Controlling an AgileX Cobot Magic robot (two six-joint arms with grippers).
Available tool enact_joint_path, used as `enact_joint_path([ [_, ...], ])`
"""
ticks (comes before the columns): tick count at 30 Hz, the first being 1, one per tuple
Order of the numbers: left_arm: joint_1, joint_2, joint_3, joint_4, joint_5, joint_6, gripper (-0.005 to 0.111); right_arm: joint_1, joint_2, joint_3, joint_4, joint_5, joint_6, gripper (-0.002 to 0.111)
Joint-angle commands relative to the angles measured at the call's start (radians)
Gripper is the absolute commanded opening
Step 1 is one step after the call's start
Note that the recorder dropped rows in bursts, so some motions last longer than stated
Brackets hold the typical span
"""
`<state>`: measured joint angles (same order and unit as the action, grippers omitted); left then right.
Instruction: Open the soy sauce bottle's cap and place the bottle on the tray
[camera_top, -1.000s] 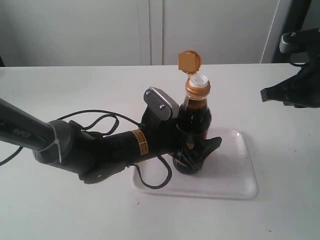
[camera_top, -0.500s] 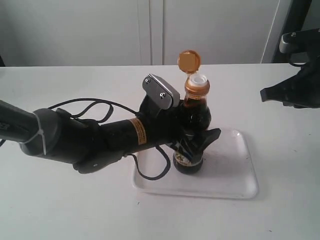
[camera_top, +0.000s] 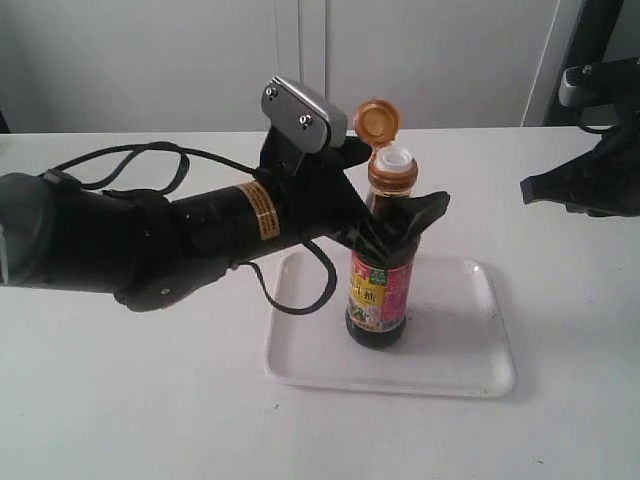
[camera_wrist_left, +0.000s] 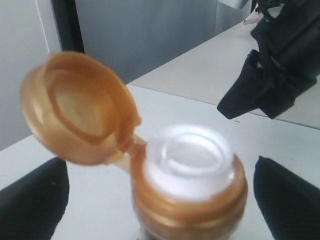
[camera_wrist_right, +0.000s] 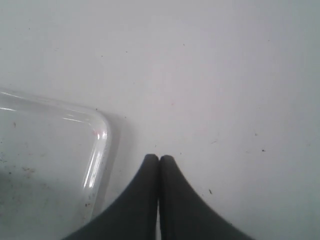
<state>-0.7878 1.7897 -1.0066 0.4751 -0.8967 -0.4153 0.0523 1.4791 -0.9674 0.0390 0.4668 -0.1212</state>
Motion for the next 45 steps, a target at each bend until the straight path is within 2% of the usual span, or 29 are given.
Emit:
enact_joint_path([
  [1,-0.003,-0.034,-0.001,-0.083,0.026,0.068,0.105,-0.003,-0.001,0.002,-0.002,-0.004,-0.007,0.000],
  [4,-0.003,-0.034,-0.007,-0.127,0.026,0.106,0.105,-0.003,-0.001,0.002,-0.002,-0.004,-0.007,0.000],
  [8,-0.003,-0.038,-0.027,-0.129,-0.015,0.109,0.105,-0.003,-0.001,0.002,-0.002,-0.008,-0.007,0.000],
  [15,-0.003,-0.097,-0.031,-0.124,-0.010,0.125,0.105,-0.003,-0.001,0.002,0.011,-0.015,-0.007,0.000],
  [19,-0.003,-0.165,-0.031,-0.124,0.049,0.128,0.105,-0.003,-0.001,0.002,0.011,-0.017,-0.008,0.000],
  [22,-0.003,-0.224,-0.031,-0.124,0.185,0.139,0.102,-0.003,-0.001,0.002,0.011,-0.019,-0.010,0.000],
  [24,-0.003,-0.257,-0.031,-0.124,0.270,0.168,0.095,-0.003,-0.001,0.002,0.011,-0.021,-0.013,0.000],
  [26,-0.003,-0.290,-0.031,-0.124,0.354,0.191,0.081,-0.003,-0.001,0.002,0.011,-0.026,-0.013,0.000],
  [32,-0.003,-0.408,-0.031,-0.134,0.522,0.185,0.026,-0.003,-0.001,0.002,0.011,-0.026,-0.013,0.000],
  [33,-0.003,-0.430,-0.031,-0.135,0.562,0.185,0.014,-0.003,-0.001,0.002,0.011,-0.026,-0.015,0.000],
  [35,-0.001,-0.454,-0.031,-0.135,0.625,0.189,0.000,-0.003,-0.001,0.002,0.011,-0.026,-0.037,0.000],
  [40,0.052,-0.500,-0.031,-0.203,0.785,0.180,0.000,-0.003,-0.012,0.002,0.011,-0.009,-0.058,0.000],
  [45,0.159,-0.533,-0.031,-0.209,0.973,0.180,0.000,-0.003,-0.060,0.000,-0.019,0.040,-0.060,0.000],
])
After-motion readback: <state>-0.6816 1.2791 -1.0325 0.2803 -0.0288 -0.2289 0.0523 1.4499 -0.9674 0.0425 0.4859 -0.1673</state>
